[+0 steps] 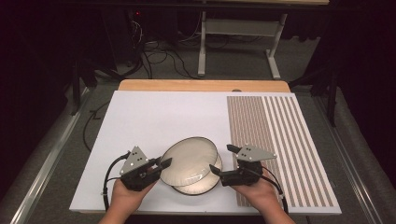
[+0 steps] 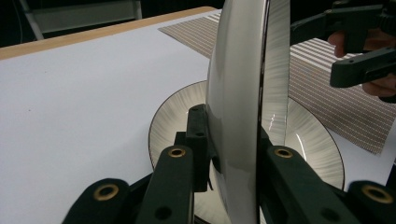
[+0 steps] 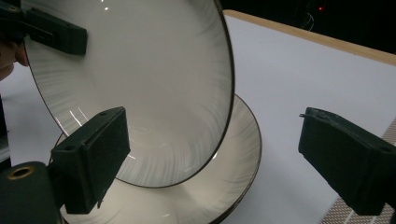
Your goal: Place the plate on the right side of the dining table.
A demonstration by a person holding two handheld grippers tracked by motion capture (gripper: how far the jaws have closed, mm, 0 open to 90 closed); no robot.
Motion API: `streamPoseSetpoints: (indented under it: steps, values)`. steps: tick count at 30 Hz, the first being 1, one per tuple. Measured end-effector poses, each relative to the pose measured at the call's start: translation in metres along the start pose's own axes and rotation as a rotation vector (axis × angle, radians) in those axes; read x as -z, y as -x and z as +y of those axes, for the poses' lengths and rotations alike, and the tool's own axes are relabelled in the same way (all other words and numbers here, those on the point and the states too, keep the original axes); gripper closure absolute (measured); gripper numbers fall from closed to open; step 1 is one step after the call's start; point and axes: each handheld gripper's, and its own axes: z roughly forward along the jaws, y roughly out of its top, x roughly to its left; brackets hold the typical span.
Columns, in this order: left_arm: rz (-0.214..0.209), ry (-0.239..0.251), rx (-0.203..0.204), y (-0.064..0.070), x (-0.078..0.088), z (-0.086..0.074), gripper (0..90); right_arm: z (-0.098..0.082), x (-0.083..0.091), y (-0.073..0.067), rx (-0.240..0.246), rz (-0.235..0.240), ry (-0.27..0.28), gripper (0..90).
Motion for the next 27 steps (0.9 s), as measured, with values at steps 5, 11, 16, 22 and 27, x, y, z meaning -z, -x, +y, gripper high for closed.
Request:
streamPoseSetpoints:
  steps: [5,11,16,22,27]
  values:
    - [0.001,0.000,-0.003,0.000,0.000,0.000,78.6,-0.002,-0.010,-0.006,-0.007,0.021,-0.034,15.3]
    - [0.002,0.000,-0.004,0.000,0.000,0.000,78.5,-0.003,-0.021,-0.010,-0.013,0.040,-0.047,17.0]
    - [0.003,0.000,0.000,0.000,0.000,0.000,78.5,-0.005,-0.030,-0.007,-0.052,0.046,-0.055,19.8]
    - [0.004,0.001,0.002,0.000,0.000,-0.001,78.4,-0.006,-0.037,-0.004,-0.115,0.059,-0.051,31.5]
    - [0.005,-0.001,0.002,0.000,0.000,-0.001,78.3,-0.008,-0.037,-0.004,-0.133,0.057,-0.051,42.9]
